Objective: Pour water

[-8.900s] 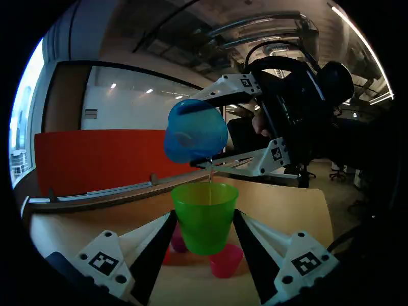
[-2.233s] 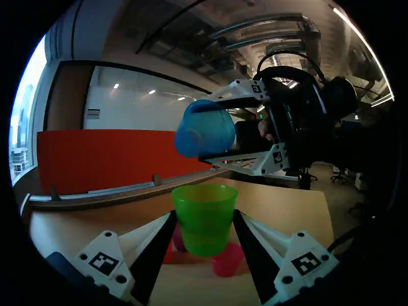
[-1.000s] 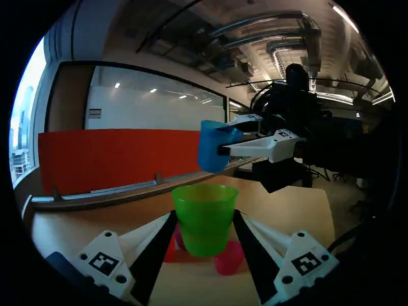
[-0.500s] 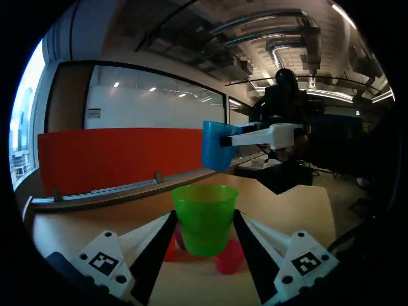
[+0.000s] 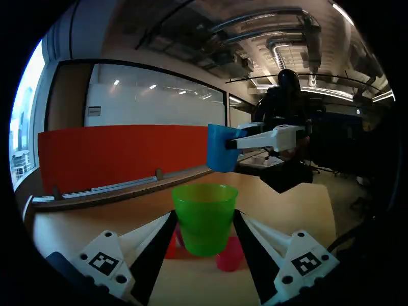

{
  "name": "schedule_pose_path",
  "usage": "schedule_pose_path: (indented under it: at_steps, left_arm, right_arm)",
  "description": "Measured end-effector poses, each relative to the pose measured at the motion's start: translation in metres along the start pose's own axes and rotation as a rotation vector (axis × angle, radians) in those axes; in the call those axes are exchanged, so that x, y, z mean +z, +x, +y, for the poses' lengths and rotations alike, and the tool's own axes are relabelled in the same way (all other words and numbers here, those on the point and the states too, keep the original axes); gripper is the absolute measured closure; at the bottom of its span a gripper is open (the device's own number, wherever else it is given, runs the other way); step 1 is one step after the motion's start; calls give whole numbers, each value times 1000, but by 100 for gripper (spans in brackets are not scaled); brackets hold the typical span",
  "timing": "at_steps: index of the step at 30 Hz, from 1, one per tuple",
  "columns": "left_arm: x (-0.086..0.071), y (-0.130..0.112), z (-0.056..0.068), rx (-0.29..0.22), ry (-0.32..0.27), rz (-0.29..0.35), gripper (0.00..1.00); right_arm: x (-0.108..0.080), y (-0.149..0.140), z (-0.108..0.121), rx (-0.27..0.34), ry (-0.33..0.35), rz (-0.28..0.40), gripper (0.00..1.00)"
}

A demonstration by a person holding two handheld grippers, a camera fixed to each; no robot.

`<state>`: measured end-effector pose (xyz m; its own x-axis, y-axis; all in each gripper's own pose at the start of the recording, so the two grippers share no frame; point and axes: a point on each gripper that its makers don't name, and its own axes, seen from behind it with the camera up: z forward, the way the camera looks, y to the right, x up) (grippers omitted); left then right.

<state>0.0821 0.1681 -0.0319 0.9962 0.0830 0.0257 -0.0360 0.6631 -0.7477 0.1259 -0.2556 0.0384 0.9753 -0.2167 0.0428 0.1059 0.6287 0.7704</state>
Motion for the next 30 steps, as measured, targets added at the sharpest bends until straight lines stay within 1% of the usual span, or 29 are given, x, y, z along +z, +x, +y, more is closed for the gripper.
schedule_pose_path:
  at_steps: [9, 18, 24, 30]
  left_arm:
    - [0, -15, -3, 3, -1, -42, 20]
    - [3, -34, -7, 5, -3, -92, 20]
    - [4, -50, -7, 17, -12, -140, 20]
    - [7, -65, -8, 17, -18, -178, 20]
  right_arm:
    - [-5, -32, 6, -12, -13, -51, 12]
    - [-10, -63, 9, -16, -7, -90, 12]
    - [-12, -85, 11, -28, -4, -124, 12]
    - [-14, -105, 14, -26, 4, -159, 12]
